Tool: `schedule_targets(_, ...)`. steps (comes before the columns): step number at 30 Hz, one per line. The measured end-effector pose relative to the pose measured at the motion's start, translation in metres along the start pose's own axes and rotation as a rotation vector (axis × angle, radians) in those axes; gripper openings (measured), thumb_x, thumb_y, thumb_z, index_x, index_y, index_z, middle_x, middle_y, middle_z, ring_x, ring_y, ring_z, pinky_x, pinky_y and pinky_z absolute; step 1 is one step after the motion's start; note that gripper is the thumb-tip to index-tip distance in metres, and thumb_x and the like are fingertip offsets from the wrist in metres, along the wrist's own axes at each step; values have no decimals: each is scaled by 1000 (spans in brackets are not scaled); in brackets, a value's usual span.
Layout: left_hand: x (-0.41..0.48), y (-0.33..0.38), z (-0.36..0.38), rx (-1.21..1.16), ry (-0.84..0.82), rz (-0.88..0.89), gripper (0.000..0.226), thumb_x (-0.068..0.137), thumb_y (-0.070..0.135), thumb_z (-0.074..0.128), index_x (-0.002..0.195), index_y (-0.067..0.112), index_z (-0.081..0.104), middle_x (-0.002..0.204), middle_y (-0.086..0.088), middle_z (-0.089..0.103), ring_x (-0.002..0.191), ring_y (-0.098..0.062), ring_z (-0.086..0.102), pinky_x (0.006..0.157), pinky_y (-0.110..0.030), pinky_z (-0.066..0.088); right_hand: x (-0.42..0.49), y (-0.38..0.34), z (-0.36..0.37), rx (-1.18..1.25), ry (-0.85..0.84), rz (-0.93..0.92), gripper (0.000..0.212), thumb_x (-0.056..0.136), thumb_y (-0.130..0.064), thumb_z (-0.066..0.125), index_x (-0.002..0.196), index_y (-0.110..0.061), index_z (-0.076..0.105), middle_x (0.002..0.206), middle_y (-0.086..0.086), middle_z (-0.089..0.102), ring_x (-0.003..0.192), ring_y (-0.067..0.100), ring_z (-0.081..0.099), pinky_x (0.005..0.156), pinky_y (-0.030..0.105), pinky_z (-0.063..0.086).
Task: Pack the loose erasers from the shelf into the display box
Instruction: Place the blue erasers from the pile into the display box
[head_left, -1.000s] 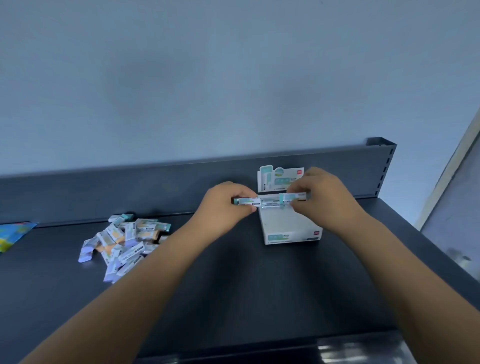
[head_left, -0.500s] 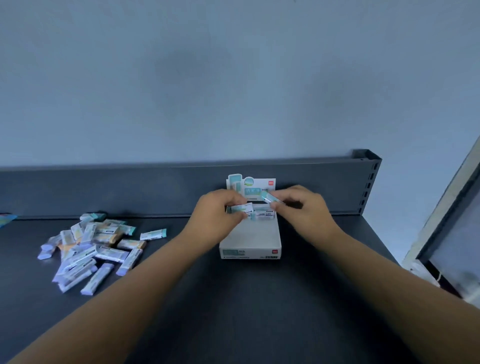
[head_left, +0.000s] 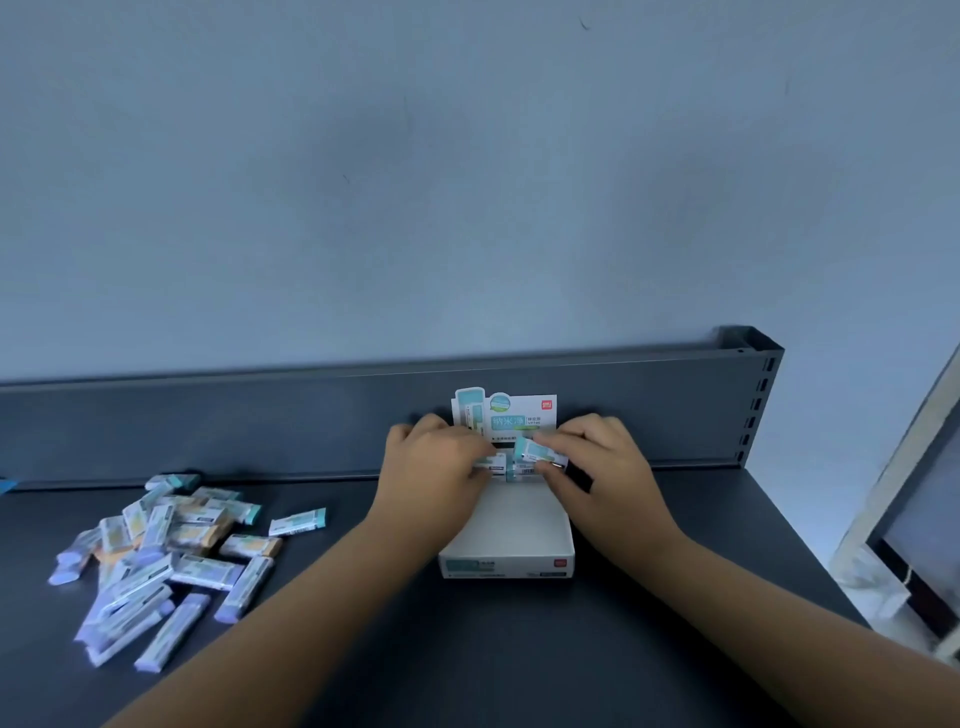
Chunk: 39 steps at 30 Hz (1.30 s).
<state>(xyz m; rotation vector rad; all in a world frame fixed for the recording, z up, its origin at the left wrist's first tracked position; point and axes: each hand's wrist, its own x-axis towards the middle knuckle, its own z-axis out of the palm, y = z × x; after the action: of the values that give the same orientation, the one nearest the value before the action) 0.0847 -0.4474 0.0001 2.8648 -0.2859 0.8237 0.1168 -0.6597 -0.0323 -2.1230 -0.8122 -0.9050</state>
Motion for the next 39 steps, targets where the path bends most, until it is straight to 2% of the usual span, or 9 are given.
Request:
schedule_targets(5, 1, 0, 14, 31, 16, 57, 15, 73, 15, 76, 84, 25, 75, 85, 9, 71, 83, -25, 60, 75, -38, 46, 1, 2, 1, -4, -22, 38, 29, 89, -20, 75, 118, -18, 75, 102, -9, 62, 96, 16, 53, 83, 30, 48)
schedule_targets(8, 3, 2, 16, 92, 46, 86, 11, 74, 12, 77, 80, 22, 76, 85, 3, 64, 78, -25, 57, 72, -38, 48, 1, 3, 1, -10, -49, 45, 28, 90, -23, 73, 118, -19, 75, 101, -9, 61, 96, 16, 52, 83, 30, 48)
schedule_targets(14, 3, 3, 20, 172, 57, 75, 19, 65, 9, 78, 77, 22, 70, 78, 3, 64, 69, -25, 58, 65, -35, 43, 0, 4, 1, 3, -46, 83, 28, 88, -19, 76, 116, -20, 76, 99, -9, 63, 95, 16, 53, 85, 30, 47)
schedule_targets(18, 4, 6, 17, 188, 31, 100, 24, 56, 1, 78, 65, 19, 64, 67, 1, 60, 58, -25, 54, 60, -31, 39, 0, 3, 0, 12, -46, 96, 29, 88, -19, 77, 116, -20, 76, 99, -10, 63, 96, 16, 53, 85, 29, 48)
schedule_targets(23, 2, 8, 16, 209, 28, 112, 21, 54, -2, 74, 59, 15, 62, 70, -3, 57, 57, -26, 51, 58, -31, 34, 0, 3, 1, -14, -22, 87, 27, 87, -20, 77, 114, -19, 77, 101, -12, 67, 95, 16, 54, 85, 27, 48)
schedule_targets(29, 6, 15, 12, 255, 12, 142, 25, 45, 0, 77, 51, 15, 59, 61, -1, 52, 53, -25, 50, 56, -29, 26, 1, 3, 2, -39, -26, 92, 22, 84, -20, 80, 107, -20, 79, 102, -12, 71, 94, 18, 56, 83, 29, 48)
schedule_targets(32, 6, 14, 12, 273, -14, 151, 25, 42, 1, 78, 51, 16, 61, 60, -1, 52, 52, -24, 51, 55, -28, 25, 4, 2, 2, -64, -68, 101, 20, 82, -21, 82, 102, -20, 79, 101, -12, 72, 91, 18, 56, 81, 31, 50)
schedule_targets(37, 8, 16, 11, 272, -28, 138, 29, 33, 0, 78, 47, 16, 59, 56, -1, 51, 46, -23, 49, 52, -26, 23, 24, -1, 3, -205, -193, -36, 19, 77, -19, 83, 94, -17, 77, 95, -4, 72, 86, 21, 56, 75, 30, 49)
schedule_targets(39, 8, 15, 11, 257, -21, 128, 31, 30, -1, 77, 45, 16, 56, 55, -1, 49, 45, -24, 48, 52, -25, 21, 34, -4, 5, -266, -253, -11, 12, 75, -19, 81, 87, -19, 76, 89, -3, 71, 83, 23, 57, 70, 31, 50)
